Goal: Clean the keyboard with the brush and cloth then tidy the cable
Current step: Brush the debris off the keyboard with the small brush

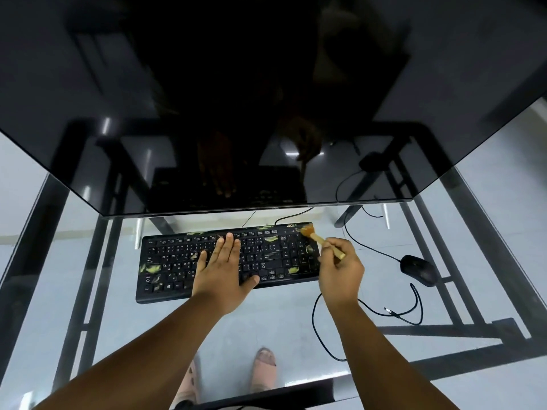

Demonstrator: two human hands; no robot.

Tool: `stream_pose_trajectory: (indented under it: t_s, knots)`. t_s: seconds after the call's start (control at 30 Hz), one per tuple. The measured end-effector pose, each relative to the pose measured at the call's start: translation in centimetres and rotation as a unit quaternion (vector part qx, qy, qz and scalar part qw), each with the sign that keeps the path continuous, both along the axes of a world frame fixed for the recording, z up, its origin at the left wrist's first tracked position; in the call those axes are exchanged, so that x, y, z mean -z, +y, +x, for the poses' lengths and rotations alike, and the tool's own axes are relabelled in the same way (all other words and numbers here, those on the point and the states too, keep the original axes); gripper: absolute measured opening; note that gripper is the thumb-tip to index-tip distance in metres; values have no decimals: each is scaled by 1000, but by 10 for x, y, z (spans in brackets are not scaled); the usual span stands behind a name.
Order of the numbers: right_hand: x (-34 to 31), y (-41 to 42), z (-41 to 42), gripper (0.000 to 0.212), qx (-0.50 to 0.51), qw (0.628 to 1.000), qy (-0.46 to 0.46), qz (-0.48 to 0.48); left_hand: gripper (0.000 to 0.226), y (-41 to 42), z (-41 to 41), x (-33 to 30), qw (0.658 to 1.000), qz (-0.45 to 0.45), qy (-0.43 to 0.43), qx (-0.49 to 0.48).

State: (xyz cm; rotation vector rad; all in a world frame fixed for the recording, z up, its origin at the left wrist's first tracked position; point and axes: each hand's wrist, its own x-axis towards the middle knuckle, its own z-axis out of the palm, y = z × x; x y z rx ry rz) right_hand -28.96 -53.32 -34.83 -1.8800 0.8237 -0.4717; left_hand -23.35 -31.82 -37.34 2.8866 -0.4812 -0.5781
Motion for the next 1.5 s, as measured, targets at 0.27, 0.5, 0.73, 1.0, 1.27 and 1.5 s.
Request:
stream_pose_trajectory:
  t_s: [0.27,0.5,0.73,1.0,1.27,1.5]
  knots:
    - [-3,-6,-3,14,-24,1000,4,14,92,0,-2,-1,1000,-1,0,-3]
    - [-2,-5,-7,21,-6,999,-3,45,91,3,-2,-3,1000,-7,-1,-6]
    - [-7,4,-5,13,73,997,-37,-1,92,18,-2,-5,1000,-24,-3,-12]
    - [-12,108,26,23,-24,994,-51,89,99,92,16,-9,996,-50,-46,-62]
    - [-7,174,42,14,-188,973,-52,124,133,131,13,-2,994,-46,17,-93]
    - [6,256,36,8,-190,981,-24,-35,130,229,-1,12,996,12,66,-58]
